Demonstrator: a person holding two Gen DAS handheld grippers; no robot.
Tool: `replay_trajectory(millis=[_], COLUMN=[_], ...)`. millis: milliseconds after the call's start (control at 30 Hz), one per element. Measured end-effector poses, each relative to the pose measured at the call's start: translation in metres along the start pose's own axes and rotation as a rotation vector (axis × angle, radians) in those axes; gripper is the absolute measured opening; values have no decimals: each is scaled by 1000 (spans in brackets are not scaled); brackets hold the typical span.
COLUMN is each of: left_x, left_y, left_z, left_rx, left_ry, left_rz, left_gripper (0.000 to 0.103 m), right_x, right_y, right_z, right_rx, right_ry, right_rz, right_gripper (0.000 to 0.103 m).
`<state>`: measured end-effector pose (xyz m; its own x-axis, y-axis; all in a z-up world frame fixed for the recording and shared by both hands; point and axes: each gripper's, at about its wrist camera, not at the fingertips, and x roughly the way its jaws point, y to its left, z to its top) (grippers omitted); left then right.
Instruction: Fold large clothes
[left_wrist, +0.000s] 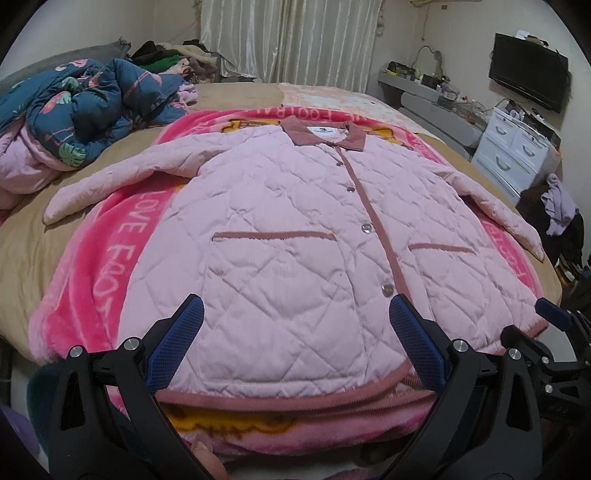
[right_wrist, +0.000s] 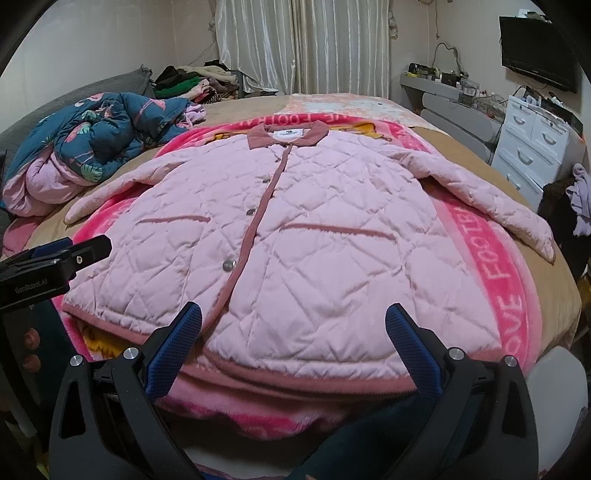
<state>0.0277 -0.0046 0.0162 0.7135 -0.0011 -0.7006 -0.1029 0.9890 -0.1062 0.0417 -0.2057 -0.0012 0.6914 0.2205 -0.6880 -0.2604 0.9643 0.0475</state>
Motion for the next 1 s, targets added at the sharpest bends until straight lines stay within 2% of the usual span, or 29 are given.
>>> replay_trajectory(millis=[467, 800, 1000], left_x=[20, 46, 64], left_y=[10, 8, 5], left_z=[47, 81, 107], left_rx=[-15, -3, 0], left_ry=[-38, -30, -22], left_rz=[19, 11, 0], left_gripper=[94, 94, 94], right_x=[15, 30, 44], right_y=[-6, -14, -19], right_z=[53, 90, 124], right_rx=[-2, 5, 7], right_ry=[-22, -44, -62], right_rz=[-4, -22, -46], right_gripper=[99, 99, 99])
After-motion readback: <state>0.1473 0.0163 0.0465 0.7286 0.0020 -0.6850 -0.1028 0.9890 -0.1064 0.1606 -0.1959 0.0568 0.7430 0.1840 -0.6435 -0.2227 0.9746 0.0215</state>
